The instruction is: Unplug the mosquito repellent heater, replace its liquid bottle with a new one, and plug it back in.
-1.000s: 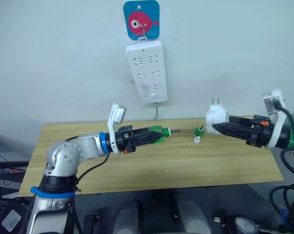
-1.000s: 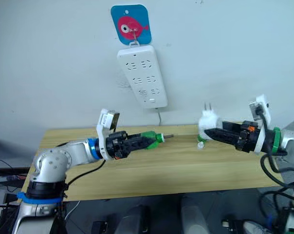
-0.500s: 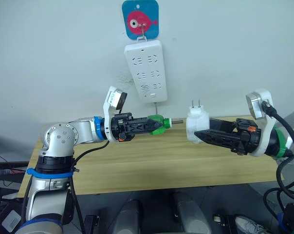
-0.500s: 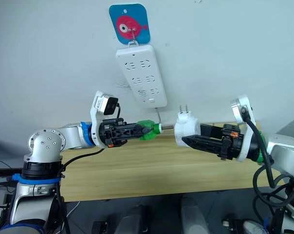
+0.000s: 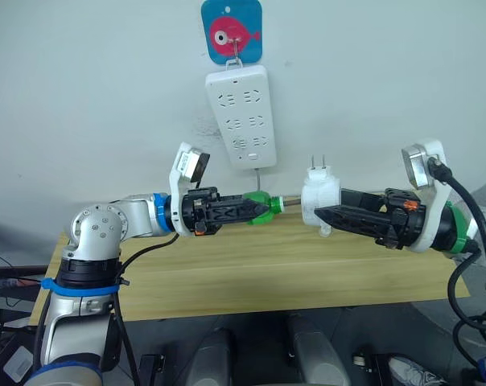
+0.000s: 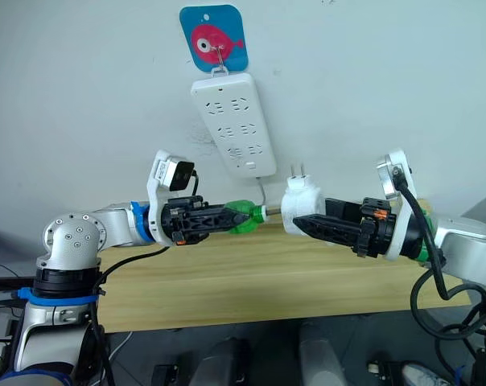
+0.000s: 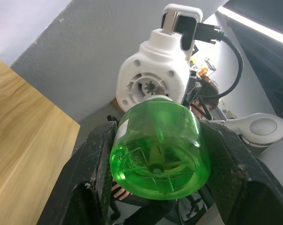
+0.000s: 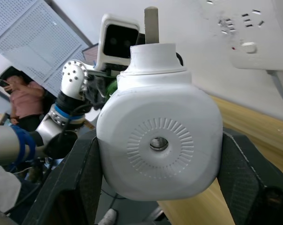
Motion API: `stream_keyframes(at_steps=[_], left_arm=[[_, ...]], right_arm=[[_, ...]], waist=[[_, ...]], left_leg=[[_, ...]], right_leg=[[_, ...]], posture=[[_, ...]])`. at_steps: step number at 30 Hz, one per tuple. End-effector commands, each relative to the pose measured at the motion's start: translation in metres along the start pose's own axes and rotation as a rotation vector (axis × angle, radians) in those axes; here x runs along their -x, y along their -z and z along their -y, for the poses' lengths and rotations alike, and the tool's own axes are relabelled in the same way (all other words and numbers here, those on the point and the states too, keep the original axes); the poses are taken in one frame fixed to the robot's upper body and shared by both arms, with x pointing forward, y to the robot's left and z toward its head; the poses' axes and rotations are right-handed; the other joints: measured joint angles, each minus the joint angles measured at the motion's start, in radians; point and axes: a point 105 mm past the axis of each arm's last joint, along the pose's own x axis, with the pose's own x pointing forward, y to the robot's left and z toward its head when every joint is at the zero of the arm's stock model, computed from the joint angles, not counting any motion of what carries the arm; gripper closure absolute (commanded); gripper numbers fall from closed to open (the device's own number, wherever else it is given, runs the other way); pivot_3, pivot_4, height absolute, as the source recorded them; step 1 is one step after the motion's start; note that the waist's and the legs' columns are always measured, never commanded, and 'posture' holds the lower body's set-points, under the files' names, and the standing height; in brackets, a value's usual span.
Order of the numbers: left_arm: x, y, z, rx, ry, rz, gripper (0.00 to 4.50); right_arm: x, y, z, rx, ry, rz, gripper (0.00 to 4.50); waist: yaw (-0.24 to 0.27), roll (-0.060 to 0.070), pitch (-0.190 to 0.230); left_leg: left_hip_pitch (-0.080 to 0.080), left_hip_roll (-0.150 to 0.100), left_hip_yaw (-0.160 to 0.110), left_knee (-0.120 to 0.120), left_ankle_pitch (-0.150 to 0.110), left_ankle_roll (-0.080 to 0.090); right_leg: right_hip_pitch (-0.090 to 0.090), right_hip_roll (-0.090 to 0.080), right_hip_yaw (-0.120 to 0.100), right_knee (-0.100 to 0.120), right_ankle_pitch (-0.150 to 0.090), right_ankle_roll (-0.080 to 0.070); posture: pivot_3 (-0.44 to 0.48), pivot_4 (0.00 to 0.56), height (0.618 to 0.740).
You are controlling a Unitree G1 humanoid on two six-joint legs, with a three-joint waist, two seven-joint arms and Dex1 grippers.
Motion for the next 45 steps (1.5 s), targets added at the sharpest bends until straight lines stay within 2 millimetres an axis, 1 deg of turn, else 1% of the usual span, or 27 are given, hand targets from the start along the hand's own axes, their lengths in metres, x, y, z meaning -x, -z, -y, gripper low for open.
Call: stream_keyframes(at_steps=[1, 5, 8, 11, 17, 21, 28, 33, 45], left_arm=[[-0.002, -0.001, 0.006, -0.036, 0.016, -0.005, 2.14], [0.0, -0.003, 0.005, -0.035, 0.008, 0.001, 2.14], [-0.001, -0.003, 0.008, -0.029, 0.031, -0.007, 2.14], [-0.003, -0.001, 0.011, -0.025, 0.052, -0.025, 2.14], [-0.006, -0.002, 0.01, -0.032, 0.051, -0.02, 2.14], [-0.008, 0.0, 0.017, -0.021, 0.09, -0.03, 2.14], [-0.008, 0.0, 0.015, -0.021, 0.084, -0.03, 2.14], [-0.01, 0.001, 0.016, -0.019, 0.095, -0.036, 2.14], [-0.011, 0.008, 0.017, -0.02, 0.1, -0.067, 2.14]], right_arm=[[0.005, -0.005, -0.007, -0.003, -0.025, 0.027, 1.55], [0.014, -0.004, -0.005, -0.021, -0.009, 0.02, 1.55], [0.016, -0.005, -0.008, -0.021, -0.022, 0.009, 1.55], [0.014, -0.005, -0.011, -0.025, -0.041, 0.002, 1.55], [0.01, -0.002, -0.016, -0.028, -0.069, -0.007, 1.55], [0.007, -0.001, -0.016, -0.026, -0.066, -0.009, 1.55], [0.006, 0.001, -0.017, -0.022, -0.069, -0.031, 1.55], [0.002, 0.002, -0.016, -0.017, -0.062, -0.034, 1.55], [-0.003, 0.0, -0.017, -0.025, -0.073, -0.013, 1.55]], waist=[[0.001, 0.0, 0.0], [0.001, 0.0, 0.0], [0.001, 0.0, -0.001], [0.001, 0.0, -0.002], [0.001, 0.0, -0.003], [0.001, 0.0, -0.003], [0.001, 0.0, -0.003], [0.001, 0.0, -0.003], [0.001, 0.0, -0.003]], left_leg=[[0.0, 0.0, 0.0, 0.0, 0.0, 0.0], [0.0, 0.0, 0.001, 0.0, 0.0, 0.0], [0.0, 0.0, 0.002, 0.001, 0.0, 0.001], [0.001, 0.0, 0.002, 0.001, 0.0, 0.001], [0.0, 0.0, 0.002, 0.002, 0.0, 0.001], [0.0, 0.0, 0.002, 0.003, 0.0, 0.001], [-0.001, 0.0, 0.001, 0.008, 0.0, 0.001], [-0.001, 0.0, 0.001, 0.015, -0.001, 0.002], [0.0, 0.0, 0.001, 0.016, -0.001, 0.002]], right_leg=[[0.0, 0.0, 0.0, 0.0, 0.0, 0.0], [0.0, 0.0, 0.0, 0.0, 0.0, 0.0], [0.0, 0.0, 0.001, 0.001, 0.0, 0.0], [0.0, 0.001, 0.001, 0.001, 0.0, 0.0], [0.0, 0.001, 0.001, 0.001, 0.0, 0.0], [0.0, 0.001, 0.001, 0.002, 0.0, 0.0], [0.001, 0.001, 0.001, 0.003, 0.0, 0.0], [0.001, 0.002, 0.001, 0.01, 0.0, 0.0], [0.0, 0.004, 0.001, 0.014, 0.0, 0.0]], posture=[[-0.16, 0.162, 0.74], [-0.161, 0.162, 0.74], [-0.164, 0.162, 0.74], [-0.166, 0.164, 0.74], [-0.165, 0.169, 0.74], [-0.165, 0.17, 0.74], [-0.166, 0.169, 0.74], [-0.17, 0.169, 0.74], [-0.17, 0.169, 0.74]])
